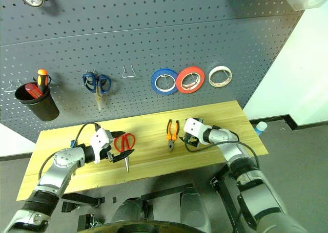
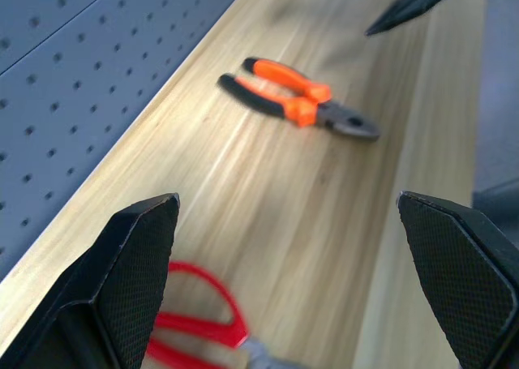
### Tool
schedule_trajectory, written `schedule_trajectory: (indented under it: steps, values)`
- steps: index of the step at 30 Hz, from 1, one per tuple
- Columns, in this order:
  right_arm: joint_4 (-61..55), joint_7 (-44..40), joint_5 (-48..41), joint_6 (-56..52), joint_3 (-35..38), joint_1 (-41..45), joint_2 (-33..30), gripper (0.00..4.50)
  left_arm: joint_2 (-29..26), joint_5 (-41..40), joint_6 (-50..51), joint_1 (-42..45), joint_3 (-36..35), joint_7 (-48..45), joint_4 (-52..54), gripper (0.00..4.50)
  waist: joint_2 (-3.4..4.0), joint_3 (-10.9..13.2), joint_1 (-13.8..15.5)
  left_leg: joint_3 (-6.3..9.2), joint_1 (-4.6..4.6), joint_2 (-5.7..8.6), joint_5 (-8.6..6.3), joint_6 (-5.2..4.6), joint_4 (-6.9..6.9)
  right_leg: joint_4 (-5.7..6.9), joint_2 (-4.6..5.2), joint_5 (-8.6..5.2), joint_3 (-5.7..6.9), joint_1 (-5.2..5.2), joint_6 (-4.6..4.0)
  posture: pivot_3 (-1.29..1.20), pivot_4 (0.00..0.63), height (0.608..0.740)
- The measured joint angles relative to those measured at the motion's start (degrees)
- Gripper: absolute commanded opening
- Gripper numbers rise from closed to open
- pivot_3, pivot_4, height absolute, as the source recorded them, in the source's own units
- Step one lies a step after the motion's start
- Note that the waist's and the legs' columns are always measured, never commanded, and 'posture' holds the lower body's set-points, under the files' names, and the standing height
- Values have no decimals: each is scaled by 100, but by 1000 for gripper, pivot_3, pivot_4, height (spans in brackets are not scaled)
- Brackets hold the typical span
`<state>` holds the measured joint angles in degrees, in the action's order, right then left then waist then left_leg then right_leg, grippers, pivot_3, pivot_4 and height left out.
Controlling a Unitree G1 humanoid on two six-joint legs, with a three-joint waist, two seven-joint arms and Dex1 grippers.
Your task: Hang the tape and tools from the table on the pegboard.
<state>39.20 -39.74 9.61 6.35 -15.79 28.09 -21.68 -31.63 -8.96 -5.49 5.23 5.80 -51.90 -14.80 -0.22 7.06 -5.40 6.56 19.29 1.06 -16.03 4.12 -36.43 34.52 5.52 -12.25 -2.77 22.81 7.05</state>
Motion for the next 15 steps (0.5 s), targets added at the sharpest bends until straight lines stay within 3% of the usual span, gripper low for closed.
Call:
schedule_trajectory:
  steps: [8, 15]
  values:
    - [-287, 830, -305, -3350, 344, 539, 1378, 4448, -413, 99, -7, 339, 0, -387, -776, 4500, 3, 2, -11, 8, 11, -3, 0, 1, 17, 69, -10, -5, -1, 61, 3, -49, 89, 740]
    - [51, 1743, -546, -4761, 808, 1081, 2112, 4448, -652, 122, -127, 420, -91, -614, -1390, 4500, 4, 2, -19, 8, 16, -4, 0, 1, 23, 62, -10, -2, -1, 66, 21, -57, 88, 740]
